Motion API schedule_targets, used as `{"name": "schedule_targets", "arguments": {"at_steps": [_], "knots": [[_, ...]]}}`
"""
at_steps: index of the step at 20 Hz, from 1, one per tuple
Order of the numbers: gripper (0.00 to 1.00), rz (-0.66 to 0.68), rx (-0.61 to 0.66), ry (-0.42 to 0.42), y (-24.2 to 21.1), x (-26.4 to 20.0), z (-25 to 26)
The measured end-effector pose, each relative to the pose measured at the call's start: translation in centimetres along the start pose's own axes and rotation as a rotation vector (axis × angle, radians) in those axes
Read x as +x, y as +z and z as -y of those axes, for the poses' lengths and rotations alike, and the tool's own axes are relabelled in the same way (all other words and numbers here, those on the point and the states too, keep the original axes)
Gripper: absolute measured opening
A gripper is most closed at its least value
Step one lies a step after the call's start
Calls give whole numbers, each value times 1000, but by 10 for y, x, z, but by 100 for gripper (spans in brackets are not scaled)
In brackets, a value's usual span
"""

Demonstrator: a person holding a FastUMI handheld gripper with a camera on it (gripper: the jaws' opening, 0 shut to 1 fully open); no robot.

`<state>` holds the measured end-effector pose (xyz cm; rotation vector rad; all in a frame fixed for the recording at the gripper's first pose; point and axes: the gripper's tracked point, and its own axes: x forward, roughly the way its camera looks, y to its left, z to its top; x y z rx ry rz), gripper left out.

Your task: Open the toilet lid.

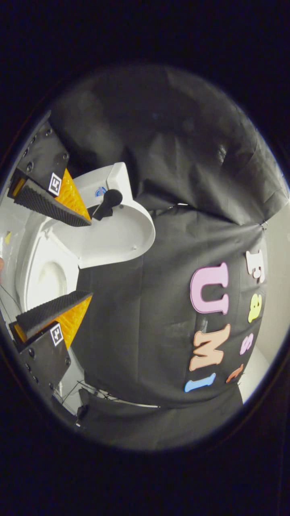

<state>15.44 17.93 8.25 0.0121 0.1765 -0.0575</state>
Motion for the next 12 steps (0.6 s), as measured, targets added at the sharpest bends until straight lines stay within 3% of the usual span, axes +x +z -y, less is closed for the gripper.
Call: {"name": "schedule_targets", "arguments": {"at_steps": [5,12], "knots": [[99,26,59,20,4,-8,20],[99,12,8,29,-9,-18,40]]}}
